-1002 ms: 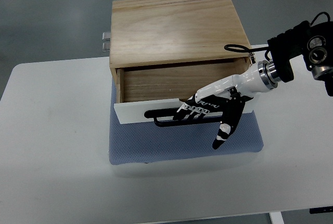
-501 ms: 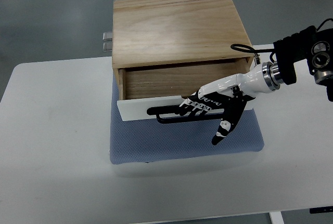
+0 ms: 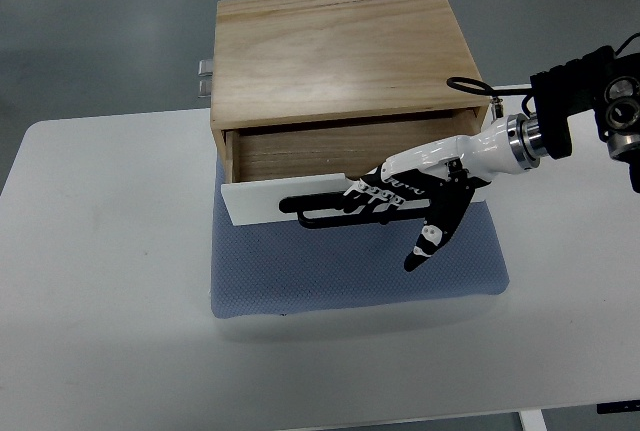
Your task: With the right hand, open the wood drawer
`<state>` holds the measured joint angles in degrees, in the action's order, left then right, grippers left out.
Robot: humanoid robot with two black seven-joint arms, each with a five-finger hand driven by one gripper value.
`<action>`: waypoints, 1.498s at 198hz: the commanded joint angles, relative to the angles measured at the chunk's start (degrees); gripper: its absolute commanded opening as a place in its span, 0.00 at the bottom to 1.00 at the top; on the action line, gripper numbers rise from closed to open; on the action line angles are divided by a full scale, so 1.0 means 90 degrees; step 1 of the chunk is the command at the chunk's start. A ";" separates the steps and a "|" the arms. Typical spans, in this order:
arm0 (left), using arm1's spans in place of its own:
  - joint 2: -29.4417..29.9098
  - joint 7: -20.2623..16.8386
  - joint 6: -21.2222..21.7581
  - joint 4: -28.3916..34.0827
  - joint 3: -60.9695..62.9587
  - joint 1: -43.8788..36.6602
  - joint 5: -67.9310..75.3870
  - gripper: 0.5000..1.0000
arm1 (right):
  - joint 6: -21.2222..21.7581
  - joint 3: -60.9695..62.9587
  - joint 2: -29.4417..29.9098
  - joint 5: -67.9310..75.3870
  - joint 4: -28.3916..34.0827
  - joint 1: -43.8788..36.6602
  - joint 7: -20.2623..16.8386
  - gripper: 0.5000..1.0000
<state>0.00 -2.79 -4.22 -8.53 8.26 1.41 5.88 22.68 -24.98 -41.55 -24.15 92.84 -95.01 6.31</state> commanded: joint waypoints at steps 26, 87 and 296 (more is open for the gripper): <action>0.0000 -0.0003 0.0000 0.0000 0.0000 -0.0001 0.0001 1.00 | 0.0019 0.0188 0.0017 0.0008 0.0006 0.0176 0.0022 0.86; 0.0000 -0.0003 0.0000 0.0000 0.0000 -0.0001 0.0001 1.00 | 0.0009 0.0208 -0.0003 0.0028 0.0006 0.0186 0.0344 0.86; 0.0000 0.0007 0.0000 0.0000 0.0000 -0.0001 0.0001 1.00 | -0.0401 0.5003 -0.0618 0.1102 -0.0951 0.2481 0.0422 0.86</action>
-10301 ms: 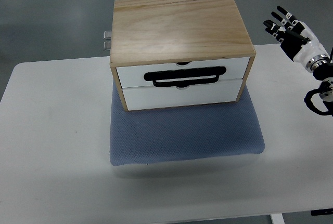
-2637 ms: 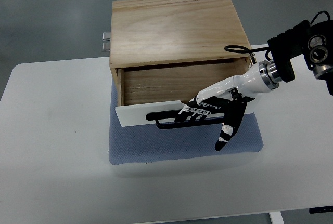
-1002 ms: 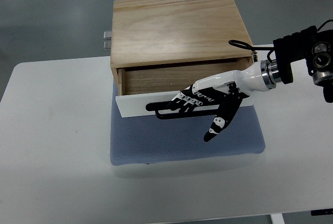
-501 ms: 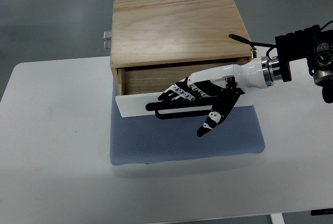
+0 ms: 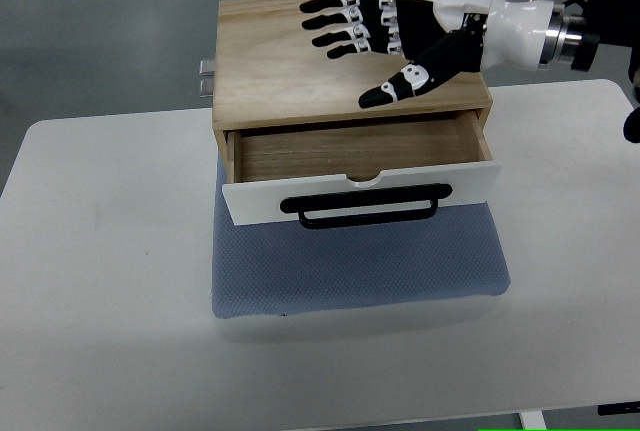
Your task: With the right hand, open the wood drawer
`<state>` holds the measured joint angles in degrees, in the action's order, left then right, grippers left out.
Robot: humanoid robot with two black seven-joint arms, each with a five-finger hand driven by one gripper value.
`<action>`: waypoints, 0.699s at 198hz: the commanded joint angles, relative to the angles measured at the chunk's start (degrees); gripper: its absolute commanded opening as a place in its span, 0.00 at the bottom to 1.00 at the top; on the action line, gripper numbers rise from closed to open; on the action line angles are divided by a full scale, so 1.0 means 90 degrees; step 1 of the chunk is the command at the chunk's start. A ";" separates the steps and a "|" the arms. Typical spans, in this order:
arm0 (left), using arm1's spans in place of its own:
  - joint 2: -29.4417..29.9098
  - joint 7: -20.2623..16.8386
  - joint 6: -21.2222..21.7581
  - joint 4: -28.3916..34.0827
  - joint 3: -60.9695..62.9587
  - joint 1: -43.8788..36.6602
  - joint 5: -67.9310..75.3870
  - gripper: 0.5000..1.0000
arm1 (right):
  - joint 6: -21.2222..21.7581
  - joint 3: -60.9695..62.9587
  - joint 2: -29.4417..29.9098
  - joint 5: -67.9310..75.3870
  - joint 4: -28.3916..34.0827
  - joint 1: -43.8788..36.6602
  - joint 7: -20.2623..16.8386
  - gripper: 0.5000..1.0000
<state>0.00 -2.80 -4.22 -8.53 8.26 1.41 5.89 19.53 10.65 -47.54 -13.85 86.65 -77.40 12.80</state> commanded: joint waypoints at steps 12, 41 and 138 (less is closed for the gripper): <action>0.0000 -0.0001 0.0000 0.0000 0.0000 0.0000 -0.0001 1.00 | -0.0080 0.1903 0.0146 -0.0052 -0.0478 0.0953 -0.0534 0.86; 0.0000 -0.0001 0.0000 0.0000 0.0000 0.0000 -0.0001 1.00 | -0.0110 0.3679 0.0692 -0.0199 -0.1083 0.1812 -0.0992 0.86; 0.0000 -0.0001 0.0000 0.0000 0.0000 0.0000 -0.0001 1.00 | -0.0364 0.6737 0.2616 -0.1410 -0.4003 0.2868 -0.1032 0.87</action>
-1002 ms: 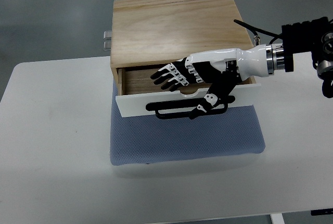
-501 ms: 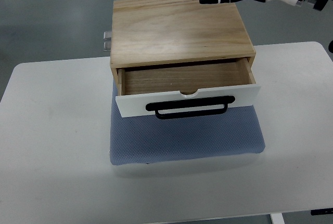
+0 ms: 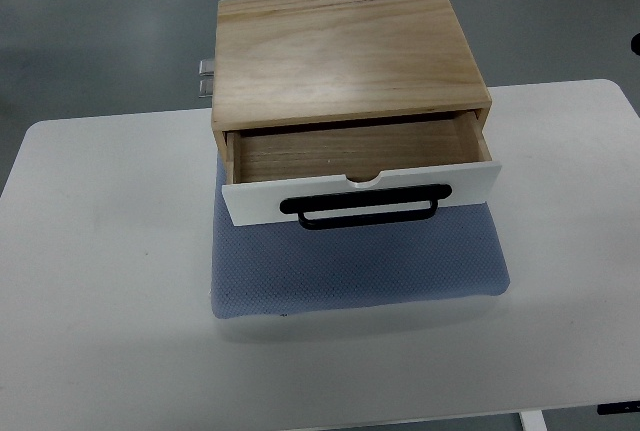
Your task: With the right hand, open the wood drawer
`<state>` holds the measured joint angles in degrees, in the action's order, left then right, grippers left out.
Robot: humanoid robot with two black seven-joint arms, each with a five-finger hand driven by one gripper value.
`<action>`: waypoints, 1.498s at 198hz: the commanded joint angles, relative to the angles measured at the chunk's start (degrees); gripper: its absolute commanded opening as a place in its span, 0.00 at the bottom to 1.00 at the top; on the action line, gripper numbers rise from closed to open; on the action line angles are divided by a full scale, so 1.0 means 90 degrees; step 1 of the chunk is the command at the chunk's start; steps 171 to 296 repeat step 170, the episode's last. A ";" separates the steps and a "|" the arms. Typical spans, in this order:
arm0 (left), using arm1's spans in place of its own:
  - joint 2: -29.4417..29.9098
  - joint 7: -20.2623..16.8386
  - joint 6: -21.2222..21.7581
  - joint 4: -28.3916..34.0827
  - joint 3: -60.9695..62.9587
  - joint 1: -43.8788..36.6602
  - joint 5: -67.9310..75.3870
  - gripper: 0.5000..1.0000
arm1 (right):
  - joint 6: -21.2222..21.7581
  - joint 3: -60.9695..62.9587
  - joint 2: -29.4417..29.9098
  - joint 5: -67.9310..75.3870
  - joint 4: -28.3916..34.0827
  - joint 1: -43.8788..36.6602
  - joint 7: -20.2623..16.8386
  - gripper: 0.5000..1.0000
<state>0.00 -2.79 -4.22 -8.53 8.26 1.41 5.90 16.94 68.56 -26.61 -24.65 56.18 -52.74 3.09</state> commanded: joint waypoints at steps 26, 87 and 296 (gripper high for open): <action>0.0000 -0.0003 0.0000 0.0000 0.0000 0.0000 -0.0001 1.00 | -0.0222 0.0302 0.0369 -0.0220 -0.1145 0.0196 0.0096 0.87; 0.0000 -0.0003 0.0000 0.0000 0.0000 0.0000 -0.0001 1.00 | -0.0339 0.0214 0.0828 -0.0132 -0.2668 0.0430 0.0291 0.87; 0.0000 0.0007 0.0000 0.0000 0.0000 0.0000 -0.0001 1.00 | -0.0320 0.0214 0.1248 -0.0132 -0.2678 0.1084 0.0291 0.87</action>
